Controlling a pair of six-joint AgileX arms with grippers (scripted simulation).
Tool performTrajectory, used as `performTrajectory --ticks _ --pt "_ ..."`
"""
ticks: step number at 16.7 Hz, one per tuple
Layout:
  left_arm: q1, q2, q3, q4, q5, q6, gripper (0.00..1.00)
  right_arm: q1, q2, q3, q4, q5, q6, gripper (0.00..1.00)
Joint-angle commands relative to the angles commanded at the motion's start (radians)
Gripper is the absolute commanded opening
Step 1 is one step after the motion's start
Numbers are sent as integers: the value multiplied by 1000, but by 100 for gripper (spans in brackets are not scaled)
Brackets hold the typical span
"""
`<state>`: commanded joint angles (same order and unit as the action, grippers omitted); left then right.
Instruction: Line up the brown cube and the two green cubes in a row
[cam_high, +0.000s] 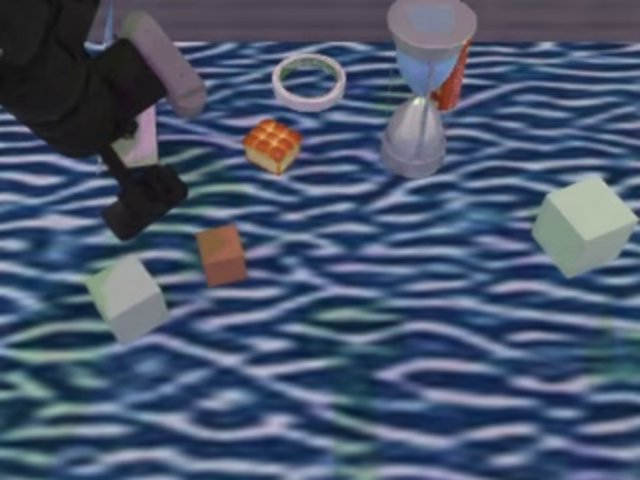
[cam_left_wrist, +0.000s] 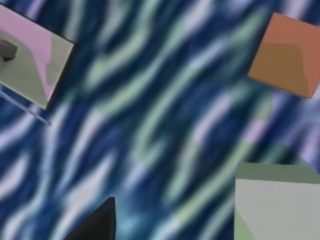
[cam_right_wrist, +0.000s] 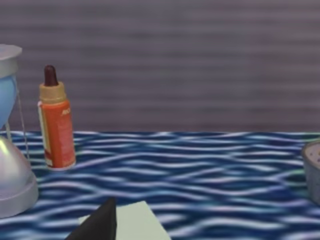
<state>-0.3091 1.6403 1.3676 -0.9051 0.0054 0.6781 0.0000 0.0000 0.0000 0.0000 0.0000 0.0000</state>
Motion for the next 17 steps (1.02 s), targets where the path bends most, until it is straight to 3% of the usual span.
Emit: performTrajectory --ticks 8,17 --pt "-90 525 425 -271 -2 204 100 0 0 0 0 0 0 100" --pt "-91 560 435 -270 -2 217 100 0 0 0 0 0 0 100"
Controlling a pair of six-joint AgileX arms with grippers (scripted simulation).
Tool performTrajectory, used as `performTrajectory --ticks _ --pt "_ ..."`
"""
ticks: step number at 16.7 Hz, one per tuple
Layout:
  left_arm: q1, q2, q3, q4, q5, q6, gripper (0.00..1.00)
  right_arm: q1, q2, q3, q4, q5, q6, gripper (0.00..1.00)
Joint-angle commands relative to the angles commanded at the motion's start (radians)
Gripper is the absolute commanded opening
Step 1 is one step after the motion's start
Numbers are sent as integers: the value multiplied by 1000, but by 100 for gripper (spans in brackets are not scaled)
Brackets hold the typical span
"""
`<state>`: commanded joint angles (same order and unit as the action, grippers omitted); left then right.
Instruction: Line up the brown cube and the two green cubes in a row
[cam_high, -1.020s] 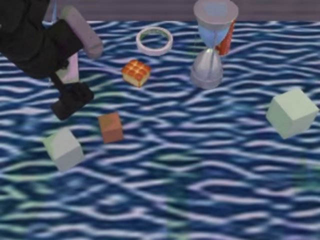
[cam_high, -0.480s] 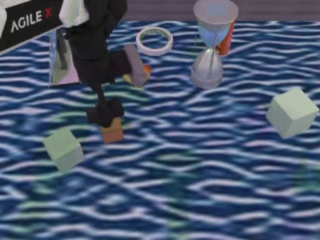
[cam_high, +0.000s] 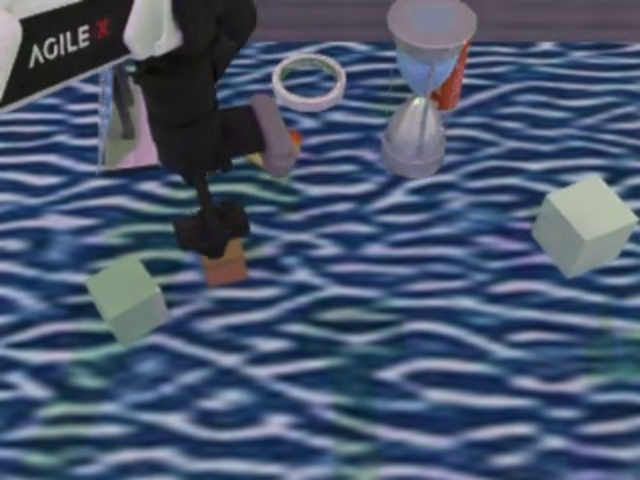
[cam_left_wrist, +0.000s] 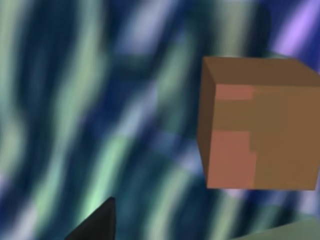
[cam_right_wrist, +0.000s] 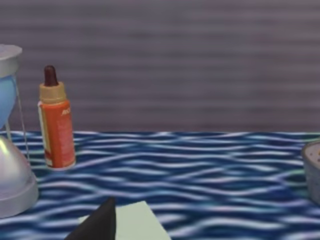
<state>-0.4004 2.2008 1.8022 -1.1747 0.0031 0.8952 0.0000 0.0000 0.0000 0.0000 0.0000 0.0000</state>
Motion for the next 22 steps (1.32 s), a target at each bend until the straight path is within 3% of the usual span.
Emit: performTrajectory --ticks 7,12,22 --pt "-2 89 -160 258 1 2 100 0 0 0 0 0 0 100" --pt "-2 100 -179 282 1 2 100 0 0 0 0 0 0 100" --pt "-2 100 -179 282 1 2 25 0 0 0 0 0 0 100"
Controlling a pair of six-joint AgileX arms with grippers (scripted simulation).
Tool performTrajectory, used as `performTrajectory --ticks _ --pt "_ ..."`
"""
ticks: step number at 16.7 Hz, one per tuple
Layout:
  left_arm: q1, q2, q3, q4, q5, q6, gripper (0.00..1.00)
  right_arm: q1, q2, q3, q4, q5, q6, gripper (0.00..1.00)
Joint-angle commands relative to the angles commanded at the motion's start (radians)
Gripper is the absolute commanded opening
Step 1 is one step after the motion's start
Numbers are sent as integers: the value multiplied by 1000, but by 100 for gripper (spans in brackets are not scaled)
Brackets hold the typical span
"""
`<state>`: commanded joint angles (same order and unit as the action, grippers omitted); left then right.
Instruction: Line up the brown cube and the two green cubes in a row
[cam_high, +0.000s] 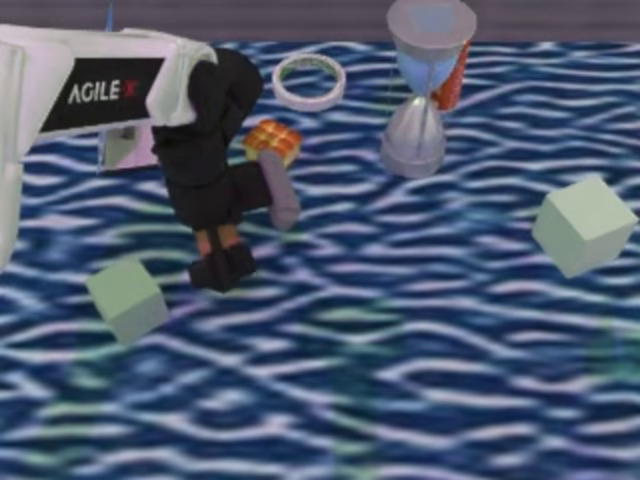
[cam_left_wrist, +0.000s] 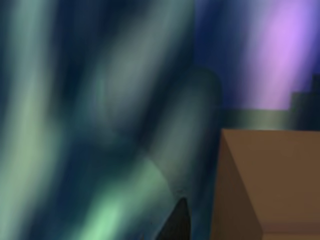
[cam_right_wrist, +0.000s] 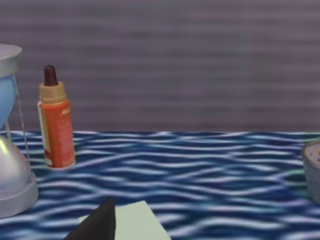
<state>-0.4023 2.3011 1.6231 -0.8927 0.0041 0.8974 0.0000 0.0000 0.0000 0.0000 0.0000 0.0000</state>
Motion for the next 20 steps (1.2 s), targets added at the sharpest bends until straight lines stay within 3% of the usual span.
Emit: performTrajectory --ticks 3,4,14,20 --pt "0 0 0 0 0 0 2 0 0 0 0 0 0 100" --pt "0 0 0 0 0 0 0 0 0 0 0 0 0 100" --pt "6 -42 17 -43 14 -18 0 0 0 0 0 0 0 100" --pt "17 -108 148 -248 14 -15 0 0 0 0 0 0 0 100"
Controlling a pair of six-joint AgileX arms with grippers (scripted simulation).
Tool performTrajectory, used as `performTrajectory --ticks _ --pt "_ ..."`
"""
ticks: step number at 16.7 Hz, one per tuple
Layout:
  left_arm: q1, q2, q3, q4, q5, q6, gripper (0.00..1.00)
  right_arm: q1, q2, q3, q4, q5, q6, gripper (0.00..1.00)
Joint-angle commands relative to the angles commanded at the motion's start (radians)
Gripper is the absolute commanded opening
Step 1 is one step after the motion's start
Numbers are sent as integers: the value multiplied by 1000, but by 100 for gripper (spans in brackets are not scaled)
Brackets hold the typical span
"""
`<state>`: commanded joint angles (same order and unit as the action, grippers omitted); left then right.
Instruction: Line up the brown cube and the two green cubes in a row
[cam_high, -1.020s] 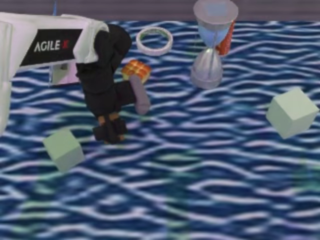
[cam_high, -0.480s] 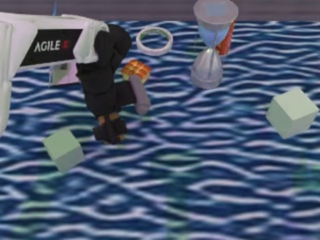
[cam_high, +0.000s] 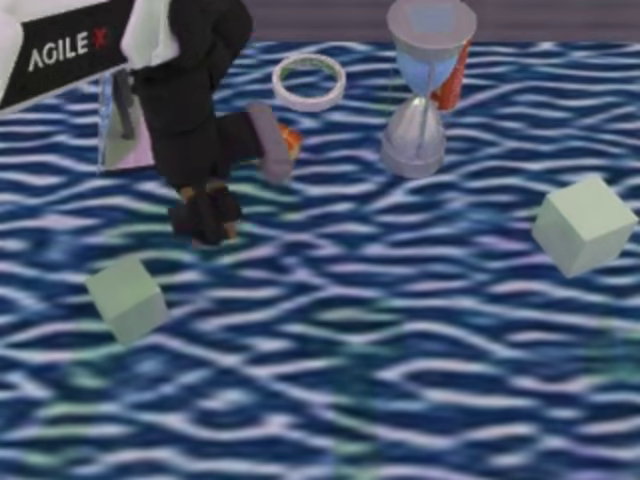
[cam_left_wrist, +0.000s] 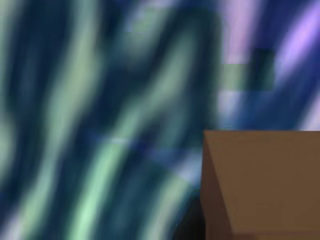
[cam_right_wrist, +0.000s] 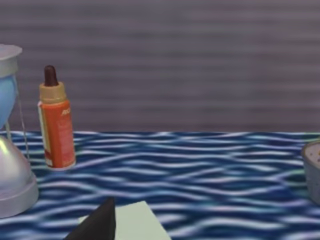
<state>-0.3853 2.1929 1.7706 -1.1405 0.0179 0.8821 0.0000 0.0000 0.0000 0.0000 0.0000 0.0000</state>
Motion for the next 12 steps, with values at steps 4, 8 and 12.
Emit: performTrajectory --ticks 4,8,12 --pt "2 -7 11 -14 0 -1 0 0 0 0 0 0 0 100" --pt "-39 12 40 -27 -1 -20 0 0 0 0 0 0 0 100" --pt "-231 66 149 -90 -1 -102 0 0 0 0 0 0 0 100"
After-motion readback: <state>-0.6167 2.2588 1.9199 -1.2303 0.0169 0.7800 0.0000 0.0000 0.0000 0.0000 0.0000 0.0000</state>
